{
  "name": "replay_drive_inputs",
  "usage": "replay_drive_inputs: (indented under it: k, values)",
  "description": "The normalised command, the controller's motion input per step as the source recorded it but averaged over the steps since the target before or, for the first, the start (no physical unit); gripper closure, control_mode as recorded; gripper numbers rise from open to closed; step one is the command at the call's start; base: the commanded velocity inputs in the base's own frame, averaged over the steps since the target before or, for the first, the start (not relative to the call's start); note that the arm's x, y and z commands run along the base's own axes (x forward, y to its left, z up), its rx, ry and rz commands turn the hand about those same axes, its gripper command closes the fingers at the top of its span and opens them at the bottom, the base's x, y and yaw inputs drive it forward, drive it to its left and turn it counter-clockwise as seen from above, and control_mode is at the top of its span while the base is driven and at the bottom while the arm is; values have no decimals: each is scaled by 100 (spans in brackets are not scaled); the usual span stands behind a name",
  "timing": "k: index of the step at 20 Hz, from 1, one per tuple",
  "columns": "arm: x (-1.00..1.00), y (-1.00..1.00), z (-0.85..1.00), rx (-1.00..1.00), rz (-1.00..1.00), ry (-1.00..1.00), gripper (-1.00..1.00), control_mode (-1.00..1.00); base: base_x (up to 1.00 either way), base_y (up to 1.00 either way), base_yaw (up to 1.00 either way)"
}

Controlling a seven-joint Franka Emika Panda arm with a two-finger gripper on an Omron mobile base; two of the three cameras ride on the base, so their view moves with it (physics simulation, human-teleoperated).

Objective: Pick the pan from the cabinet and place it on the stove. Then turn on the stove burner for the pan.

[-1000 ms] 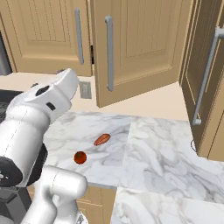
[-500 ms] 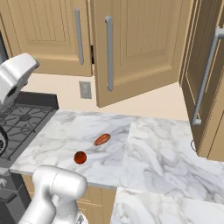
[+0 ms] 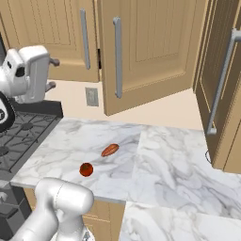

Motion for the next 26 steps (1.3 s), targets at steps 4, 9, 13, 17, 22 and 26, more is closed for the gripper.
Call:
replay_drive_inputs:
  k: [4, 9, 13, 17, 22, 26]
  values:
    - [77, -18, -18, -15, -31, 26, -100, -100, 0, 0, 0]
    - [57, -42, -19, -10, -22, 22, -100, -100, 0, 0, 0]
    - [33, -57, -18, -3, -14, 16, -100, -100, 0, 0, 0]
    - [9, -62, -14, -1, -11, 11, -100, -100, 0, 0, 0]
    - [-16, -73, -11, 0, -11, 2, -100, -100, 0, 0, 0]
    - [-24, -70, -12, 0, -12, 1, -100, -100, 0, 0, 0]
